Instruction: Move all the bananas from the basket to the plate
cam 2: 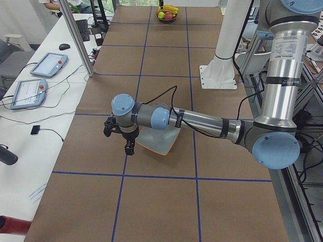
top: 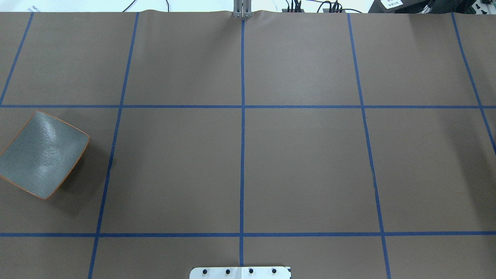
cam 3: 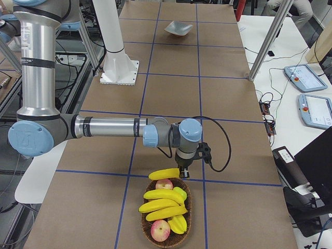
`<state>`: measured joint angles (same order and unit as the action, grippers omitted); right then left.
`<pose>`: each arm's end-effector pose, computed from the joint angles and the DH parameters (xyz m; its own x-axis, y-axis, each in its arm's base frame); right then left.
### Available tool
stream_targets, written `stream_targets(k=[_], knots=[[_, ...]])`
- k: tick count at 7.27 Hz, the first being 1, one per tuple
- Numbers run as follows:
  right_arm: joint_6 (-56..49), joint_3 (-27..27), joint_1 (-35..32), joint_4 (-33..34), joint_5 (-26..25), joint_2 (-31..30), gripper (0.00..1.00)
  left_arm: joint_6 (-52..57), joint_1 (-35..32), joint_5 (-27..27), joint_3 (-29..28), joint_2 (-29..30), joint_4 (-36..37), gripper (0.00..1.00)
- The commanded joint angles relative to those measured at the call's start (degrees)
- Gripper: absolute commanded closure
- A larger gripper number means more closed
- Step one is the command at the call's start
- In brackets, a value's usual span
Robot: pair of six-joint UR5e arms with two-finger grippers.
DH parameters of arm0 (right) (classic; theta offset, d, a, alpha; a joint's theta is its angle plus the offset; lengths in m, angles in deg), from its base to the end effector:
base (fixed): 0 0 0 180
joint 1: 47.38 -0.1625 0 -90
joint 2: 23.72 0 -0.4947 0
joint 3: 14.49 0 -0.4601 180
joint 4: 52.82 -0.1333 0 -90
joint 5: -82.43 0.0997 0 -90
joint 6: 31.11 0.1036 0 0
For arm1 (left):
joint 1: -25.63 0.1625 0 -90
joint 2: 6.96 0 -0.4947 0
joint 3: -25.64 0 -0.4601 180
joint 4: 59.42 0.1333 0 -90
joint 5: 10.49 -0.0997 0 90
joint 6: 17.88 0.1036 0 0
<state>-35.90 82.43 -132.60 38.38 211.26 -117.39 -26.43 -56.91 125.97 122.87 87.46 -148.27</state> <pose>0.0239 -0.5341 0.7072 0.7648 -0.1701 0.6214 0.1477 0.9851 0.0880 0.0202 -0.6023 0.6148 0.6775 0.0730 -0.7319 -0.0272 0.9969 0.0742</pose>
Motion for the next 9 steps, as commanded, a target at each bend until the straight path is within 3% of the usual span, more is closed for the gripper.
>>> stream_targets(k=[1, 3, 5, 6, 8, 9], knots=[[9.0, 3.7, 0.6, 0.8, 5.6, 0.2, 1.0, -1.7, 0.0, 0.6, 0.5, 1.5, -0.2, 0.0], [23.6, 3.9, 5.3, -8.9, 9.2, 1.4, 1.0, -1.9, 2.2, 6.2, 0.2, 3.9, -4.1, 0.0], [41.4, 3.8, 12.3, -21.6, 9.2, 4.0, 1.0, -6.0, 6.2, 8.0, 0.5, 8.1, -4.3, 0.0], [50.7, 3.6, 15.8, -26.5, 9.1, 6.6, 1.0, -11.4, 9.0, 12.2, 0.6, 10.5, -6.0, 0.0], [62.5, 3.7, 21.0, -31.5, 8.5, 11.2, 1.0, -31.9, 17.5, 12.0, -0.2, 16.3, -17.2, 0.0], [67.8, 3.7, 23.7, -32.5, 6.3, 14.9, 1.0, -38.1, 20.1, 11.7, -1.8, 20.0, -19.4, 0.0]])
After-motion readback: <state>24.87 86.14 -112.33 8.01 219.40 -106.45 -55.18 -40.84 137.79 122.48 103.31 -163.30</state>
